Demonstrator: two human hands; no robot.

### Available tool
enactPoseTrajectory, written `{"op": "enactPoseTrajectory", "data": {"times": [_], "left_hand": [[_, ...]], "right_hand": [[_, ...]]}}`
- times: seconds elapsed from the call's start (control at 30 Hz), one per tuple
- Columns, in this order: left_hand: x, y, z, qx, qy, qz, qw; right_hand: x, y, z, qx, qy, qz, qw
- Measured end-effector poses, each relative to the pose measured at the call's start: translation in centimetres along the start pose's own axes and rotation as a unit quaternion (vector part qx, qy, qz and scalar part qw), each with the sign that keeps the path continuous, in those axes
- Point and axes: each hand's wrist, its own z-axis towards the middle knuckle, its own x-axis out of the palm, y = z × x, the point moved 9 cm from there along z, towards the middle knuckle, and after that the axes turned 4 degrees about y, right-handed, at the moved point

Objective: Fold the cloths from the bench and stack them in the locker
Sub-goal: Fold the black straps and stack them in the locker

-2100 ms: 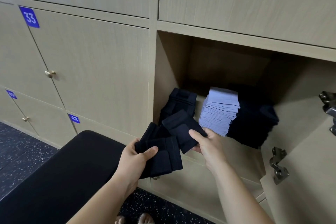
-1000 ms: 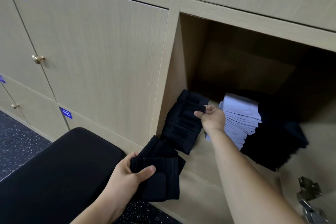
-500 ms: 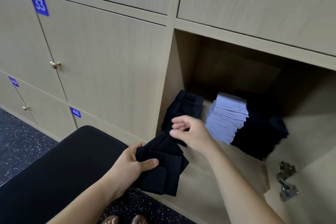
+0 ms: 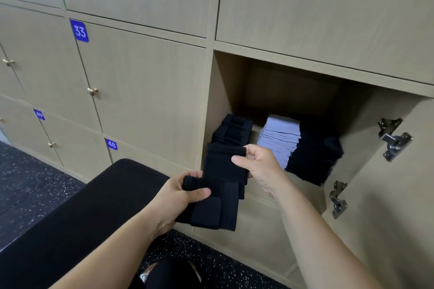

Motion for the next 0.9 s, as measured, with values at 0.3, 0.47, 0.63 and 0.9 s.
{"op": "enactPoseTrajectory", "data": {"times": [0.3,0.47,0.63,0.9], "left_hand": [[0.9,-1.4,-0.8,0.033,-0.079,-0.033,0.996],[0.9,-0.9,-0.4,0.022,-0.091,-0.002,0.996],[-0.1,-0.5,0.4,0.007,-0.112,0.002,0.994],[-3.1,0.9,4.5,-0.005,-0.152,-0.013,0.988]], "right_hand": [[1.3,-1.4,-2.4,0.073,0.047,0.075,0.993],[0.8,-2.9,-2.3,0.112,0.020,0.041,0.993],[-2.4,-3.6,-0.5,0.096,-0.053,-0.012,0.994],[-9.0,-7.1,6.0,0.114,-0.183,0.060,0.975]]}}
